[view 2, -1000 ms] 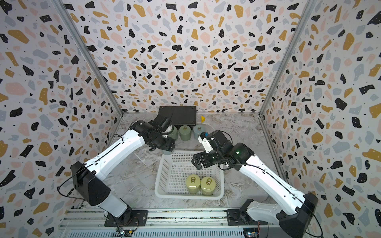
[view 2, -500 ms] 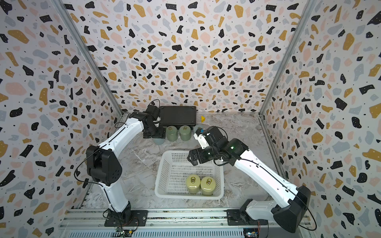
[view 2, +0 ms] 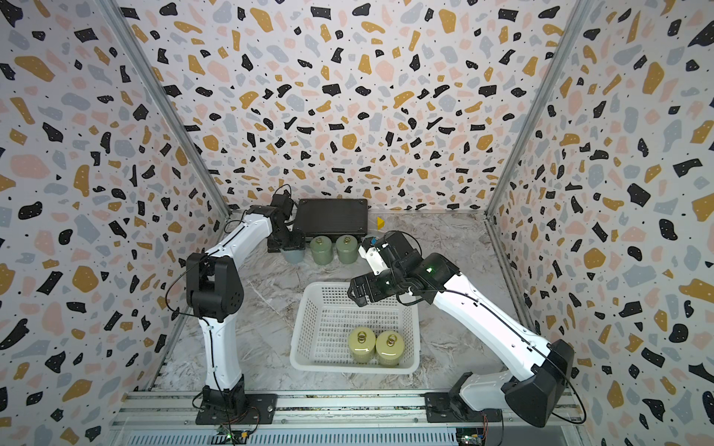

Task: Take the tea canister out of the basket
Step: Place the tea canister at the center of the board.

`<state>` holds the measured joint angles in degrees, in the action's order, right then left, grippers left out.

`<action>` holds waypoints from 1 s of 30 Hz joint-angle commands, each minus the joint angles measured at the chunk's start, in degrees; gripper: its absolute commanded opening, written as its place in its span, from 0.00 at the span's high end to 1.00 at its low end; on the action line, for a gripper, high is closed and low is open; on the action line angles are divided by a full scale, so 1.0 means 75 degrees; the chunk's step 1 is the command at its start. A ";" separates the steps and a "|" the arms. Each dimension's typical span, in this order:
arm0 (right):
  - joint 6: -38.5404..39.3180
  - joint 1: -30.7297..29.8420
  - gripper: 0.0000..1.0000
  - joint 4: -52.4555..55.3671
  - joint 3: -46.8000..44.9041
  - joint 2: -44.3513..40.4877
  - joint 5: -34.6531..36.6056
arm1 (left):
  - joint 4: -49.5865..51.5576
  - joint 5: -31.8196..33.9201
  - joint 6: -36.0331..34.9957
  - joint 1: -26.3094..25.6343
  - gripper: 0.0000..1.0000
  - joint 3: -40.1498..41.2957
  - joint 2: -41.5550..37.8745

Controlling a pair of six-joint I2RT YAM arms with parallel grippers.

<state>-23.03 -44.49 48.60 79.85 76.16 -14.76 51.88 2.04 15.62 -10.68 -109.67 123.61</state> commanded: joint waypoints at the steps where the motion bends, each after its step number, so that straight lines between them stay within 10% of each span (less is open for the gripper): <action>1: 0.0083 -0.0033 0.01 0.0237 0.0373 0.0034 0.0058 | -0.0349 -0.0014 -0.0102 0.0012 0.18 -0.0580 0.0150; 30: 0.0000 -0.0033 0.01 0.0277 0.0427 0.0104 0.0137 | -0.0197 -0.0320 -0.0227 0.0009 0.08 -0.0875 0.0981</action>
<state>-22.96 -44.49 49.50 81.80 78.11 -14.33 50.92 -0.10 14.70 -10.57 -113.75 131.07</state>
